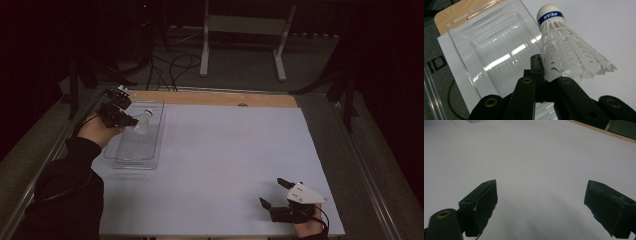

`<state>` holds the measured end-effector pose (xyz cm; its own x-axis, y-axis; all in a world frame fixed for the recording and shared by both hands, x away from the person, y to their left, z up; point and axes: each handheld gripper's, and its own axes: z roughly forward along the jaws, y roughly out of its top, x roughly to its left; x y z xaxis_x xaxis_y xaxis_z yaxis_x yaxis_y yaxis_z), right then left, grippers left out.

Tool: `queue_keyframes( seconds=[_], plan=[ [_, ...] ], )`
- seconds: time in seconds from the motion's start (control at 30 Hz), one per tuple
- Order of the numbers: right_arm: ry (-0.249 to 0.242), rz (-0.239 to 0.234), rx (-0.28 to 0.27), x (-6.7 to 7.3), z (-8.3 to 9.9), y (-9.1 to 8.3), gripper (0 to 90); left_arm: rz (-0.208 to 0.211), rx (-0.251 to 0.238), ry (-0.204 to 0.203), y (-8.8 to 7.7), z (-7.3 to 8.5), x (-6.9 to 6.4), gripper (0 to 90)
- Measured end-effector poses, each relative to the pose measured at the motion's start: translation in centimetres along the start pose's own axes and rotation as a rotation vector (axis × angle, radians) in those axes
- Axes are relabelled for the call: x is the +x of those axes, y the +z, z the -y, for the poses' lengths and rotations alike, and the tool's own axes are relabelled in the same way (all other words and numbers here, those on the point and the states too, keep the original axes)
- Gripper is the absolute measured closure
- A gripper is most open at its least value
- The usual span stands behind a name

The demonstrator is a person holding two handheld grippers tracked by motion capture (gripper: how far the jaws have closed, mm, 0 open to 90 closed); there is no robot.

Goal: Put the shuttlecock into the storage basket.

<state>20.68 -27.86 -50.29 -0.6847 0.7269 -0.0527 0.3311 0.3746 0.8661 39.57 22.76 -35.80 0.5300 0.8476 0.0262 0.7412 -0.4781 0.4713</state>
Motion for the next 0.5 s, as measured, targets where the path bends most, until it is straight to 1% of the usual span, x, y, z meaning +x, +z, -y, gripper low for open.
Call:
queue_keyframes(
  seconds=[0.03,0.1,0.13,0.33,0.43,0.47,0.5],
  plan=[
    [0.000,0.001,0.000,0.0,0.0,0.0,11.4,0.005,-0.007,-0.010,0.2,0.1,0.0,89.6],
    [0.000,0.002,0.000,0.0,0.0,0.0,11.4,0.029,-0.010,-0.014,0.5,0.2,0.1,89.6],
    [0.000,0.002,0.000,0.0,0.0,0.0,11.4,0.036,-0.011,-0.024,0.6,0.2,0.2,89.6],
    [0.000,0.002,0.001,0.0,0.0,0.0,11.4,0.027,-0.015,-0.039,1.4,0.3,0.4,89.6],
    [0.001,0.003,-0.001,0.0,0.0,0.0,11.4,0.020,-0.024,-0.056,1.9,0.5,0.6,89.7],
    [0.000,0.004,-0.001,0.0,0.0,-0.1,11.4,0.016,-0.027,-0.062,2.0,0.5,0.6,89.6],
    [0.000,0.004,-0.001,0.0,0.0,-0.1,11.4,-0.002,-0.019,-0.055,2.2,0.5,0.6,89.6]
  ],
)
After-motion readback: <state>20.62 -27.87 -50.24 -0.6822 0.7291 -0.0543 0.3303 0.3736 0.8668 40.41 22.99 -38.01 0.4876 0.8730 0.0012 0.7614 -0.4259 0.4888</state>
